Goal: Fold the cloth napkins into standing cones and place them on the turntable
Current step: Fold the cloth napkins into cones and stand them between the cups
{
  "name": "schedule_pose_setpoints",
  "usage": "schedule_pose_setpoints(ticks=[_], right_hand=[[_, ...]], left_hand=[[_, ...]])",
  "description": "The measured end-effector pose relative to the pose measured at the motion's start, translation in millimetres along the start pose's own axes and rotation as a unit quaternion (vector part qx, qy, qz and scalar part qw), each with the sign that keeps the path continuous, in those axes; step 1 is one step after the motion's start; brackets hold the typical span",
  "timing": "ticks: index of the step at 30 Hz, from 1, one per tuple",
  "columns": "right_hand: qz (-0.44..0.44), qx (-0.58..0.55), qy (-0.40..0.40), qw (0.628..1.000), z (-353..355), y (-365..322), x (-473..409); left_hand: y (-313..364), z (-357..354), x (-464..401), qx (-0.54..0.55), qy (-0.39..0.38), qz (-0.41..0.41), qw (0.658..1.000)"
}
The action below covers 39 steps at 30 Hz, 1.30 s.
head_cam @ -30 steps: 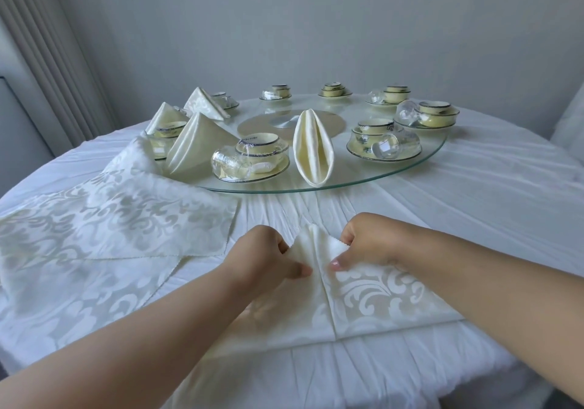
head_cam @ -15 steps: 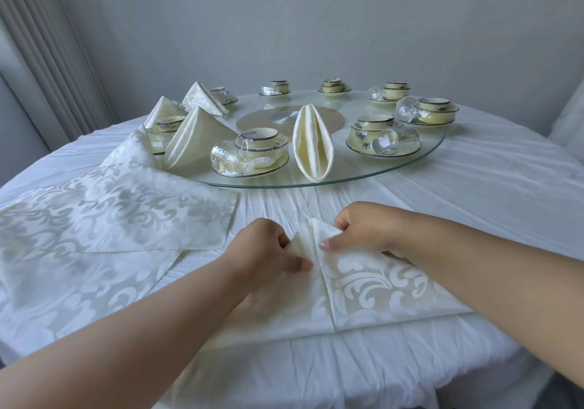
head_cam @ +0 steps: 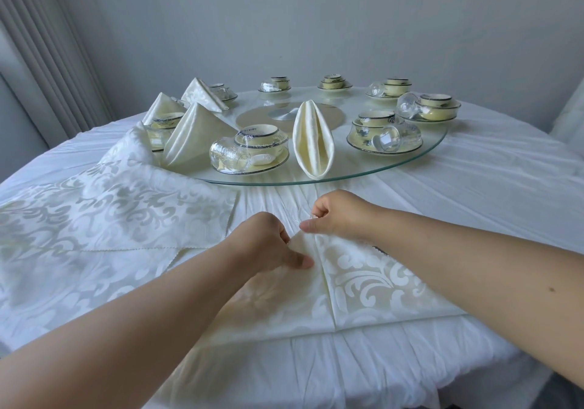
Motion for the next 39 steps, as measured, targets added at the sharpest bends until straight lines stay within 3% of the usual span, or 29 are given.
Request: schedule_pose_setpoints(ticks=[5, 6, 8, 9, 11, 13, 15, 26, 30, 35, 39], right_hand=[[0.000, 0.023, 0.039, 0.999, -5.3, 7.9, -1.2], [0.001, 0.029, 0.042, 0.999, -5.2, 7.3, -0.2], [0.003, 0.033, 0.041, 0.999, -5.5, 7.2, -0.1], [0.002, 0.038, 0.039, 0.998, -6.1, 7.4, -0.9], [0.006, 0.047, 0.041, 0.998, -6.7, 7.4, -2.6], [0.014, 0.060, 0.046, 0.997, -5.8, 6.8, -3.6], [0.025, 0.063, 0.046, 0.997, -4.5, 6.0, -3.6], [0.043, 0.098, 0.050, 0.993, -7.4, 2.9, -6.5], [0.145, 0.164, 0.124, 0.968, 2.8, -19.0, 5.2], [0.240, 0.214, 0.002, 0.947, -32.1, -29.6, 2.8], [0.266, 0.223, 0.005, 0.938, -33.7, -23.5, -12.0]], left_hand=[[2.6, 3.6, 14.0, -0.047, 0.075, -0.047, 0.995], [7.2, 5.7, 24.7, -0.090, 0.132, -0.099, 0.982], [24.5, 3.2, 56.8, -0.165, 0.222, -0.278, 0.920], [33.0, -2.9, 73.9, -0.187, 0.204, -0.357, 0.892], [40.2, -23.0, 95.2, -0.234, 0.079, -0.434, 0.867], [35.5, -39.4, 100.4, -0.255, -0.046, -0.412, 0.874], [29.4, -48.3, 100.7, -0.255, -0.095, -0.388, 0.881], [22.0, -58.6, 96.6, -0.279, -0.118, -0.385, 0.872], [22.5, -57.9, 96.3, -0.275, -0.118, -0.387, 0.872], [23.3, -57.8, 98.2, -0.269, -0.127, -0.376, 0.878], [25.2, -56.0, 99.6, -0.261, -0.140, -0.366, 0.882]])
Point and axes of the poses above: each hand's wrist, its own x-axis away from the middle knuckle, its own z-axis out of the back of the hand, y = z × x, the point moved 4 cm from there along -x, towards the middle knuckle, and after that the axes turned 8 degrees about -z, right-handed, at the moved point
